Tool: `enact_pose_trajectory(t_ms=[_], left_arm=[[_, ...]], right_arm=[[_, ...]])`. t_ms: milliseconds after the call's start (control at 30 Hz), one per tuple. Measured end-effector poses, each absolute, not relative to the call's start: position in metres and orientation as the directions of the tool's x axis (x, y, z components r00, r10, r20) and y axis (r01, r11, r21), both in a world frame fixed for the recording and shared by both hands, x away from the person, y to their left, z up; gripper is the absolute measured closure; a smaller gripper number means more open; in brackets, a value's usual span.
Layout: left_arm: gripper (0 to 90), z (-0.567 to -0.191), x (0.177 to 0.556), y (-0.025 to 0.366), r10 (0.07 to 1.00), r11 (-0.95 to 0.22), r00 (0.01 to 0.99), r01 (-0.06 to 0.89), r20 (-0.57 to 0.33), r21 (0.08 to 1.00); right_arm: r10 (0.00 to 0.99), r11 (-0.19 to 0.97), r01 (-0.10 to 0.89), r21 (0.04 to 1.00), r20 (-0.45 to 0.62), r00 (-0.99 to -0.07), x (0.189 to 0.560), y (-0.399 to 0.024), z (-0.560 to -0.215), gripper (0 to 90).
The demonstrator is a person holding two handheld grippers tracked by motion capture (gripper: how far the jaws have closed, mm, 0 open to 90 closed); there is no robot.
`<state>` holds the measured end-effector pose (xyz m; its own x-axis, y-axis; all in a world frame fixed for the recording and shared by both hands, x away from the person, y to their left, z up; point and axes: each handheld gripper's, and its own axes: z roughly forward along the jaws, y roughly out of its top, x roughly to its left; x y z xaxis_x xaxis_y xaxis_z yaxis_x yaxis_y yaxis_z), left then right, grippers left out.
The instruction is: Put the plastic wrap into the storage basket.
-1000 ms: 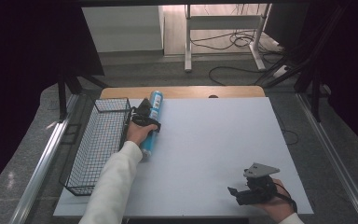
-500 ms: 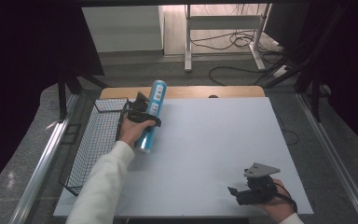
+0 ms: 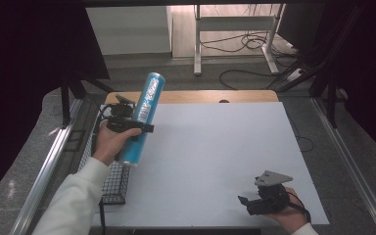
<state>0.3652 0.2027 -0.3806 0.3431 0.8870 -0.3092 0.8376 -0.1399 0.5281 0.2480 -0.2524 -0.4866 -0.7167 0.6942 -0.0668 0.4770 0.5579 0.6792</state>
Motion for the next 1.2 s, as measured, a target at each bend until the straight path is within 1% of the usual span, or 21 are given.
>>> enact_pose_trajectory(t_ms=[100,133,367,633,867,933,1200], left_arm=[[30.3,-0.372,0.347,0.22,0.89,-0.132,0.343,0.824,-0.3,0.551],[30.3,-0.372,0.347,0.22,0.89,-0.132,0.343,0.824,-0.3,0.551],[30.4,-0.368,0.317,0.255,0.893,-0.107,0.329,0.82,-0.309,0.562],[30.3,-0.377,0.295,0.29,0.908,-0.058,0.275,0.83,-0.317,0.555],[30.4,-0.394,0.299,0.308,0.918,-0.001,0.209,0.851,-0.336,0.526],[30.4,-0.397,0.302,0.309,0.915,0.013,0.2,0.855,-0.352,0.519],[30.3,-0.406,0.31,0.309,0.919,0.022,0.18,0.866,-0.352,0.499]], right_arm=[[0.695,0.559,0.48,0.676,-0.067,-0.716,0.248,-0.251,-0.487,12.6],[0.695,0.559,0.48,0.676,-0.067,-0.716,0.248,-0.251,-0.487,12.6],[0.696,0.56,0.484,0.673,-0.066,-0.715,0.249,-0.249,-0.487,12.6],[0.694,0.566,0.483,0.668,-0.071,-0.716,0.25,-0.247,-0.488,12.6],[0.691,0.575,0.486,0.659,-0.073,-0.719,0.252,-0.244,-0.49,12.6],[0.689,0.577,0.485,0.657,-0.073,-0.721,0.252,-0.243,-0.49,12.6],[0.69,0.575,0.483,0.66,-0.075,-0.72,0.252,-0.245,-0.49,12.5]])
